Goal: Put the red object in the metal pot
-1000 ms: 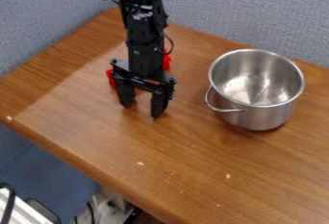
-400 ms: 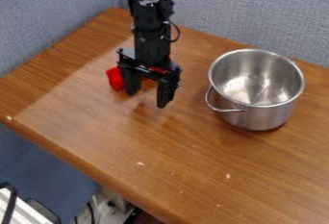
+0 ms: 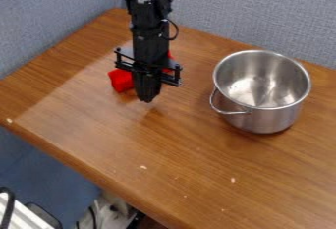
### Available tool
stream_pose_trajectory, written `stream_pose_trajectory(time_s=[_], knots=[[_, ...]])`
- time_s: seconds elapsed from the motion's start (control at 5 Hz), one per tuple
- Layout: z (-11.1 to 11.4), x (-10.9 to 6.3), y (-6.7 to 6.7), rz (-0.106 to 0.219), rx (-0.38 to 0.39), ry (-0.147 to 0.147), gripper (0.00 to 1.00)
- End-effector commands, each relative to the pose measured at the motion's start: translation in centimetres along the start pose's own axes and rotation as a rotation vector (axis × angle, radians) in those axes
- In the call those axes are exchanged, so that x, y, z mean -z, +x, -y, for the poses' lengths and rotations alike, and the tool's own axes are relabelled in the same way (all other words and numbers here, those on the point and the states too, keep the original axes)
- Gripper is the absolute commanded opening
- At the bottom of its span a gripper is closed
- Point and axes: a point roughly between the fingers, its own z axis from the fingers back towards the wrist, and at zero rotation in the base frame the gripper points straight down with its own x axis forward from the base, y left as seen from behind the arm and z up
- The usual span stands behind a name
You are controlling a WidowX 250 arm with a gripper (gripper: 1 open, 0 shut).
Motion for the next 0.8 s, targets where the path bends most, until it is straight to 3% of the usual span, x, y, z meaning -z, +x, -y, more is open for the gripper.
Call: stream_pose_trajectory(time_s=[0.0, 0.2, 0.4, 0.6], knots=[[-0.1, -2.4, 0.2, 0.046, -0.072, 0.001, 0.00], [0.5, -3.9, -0.2, 0.054, -0.129, -0.006, 0.00], [1.6, -6.7, -0.2, 0.076, -0.185, -0.030, 0.00], [3.3, -8.4, 0.0, 0.080, -0.144, -0.017, 0.00]])
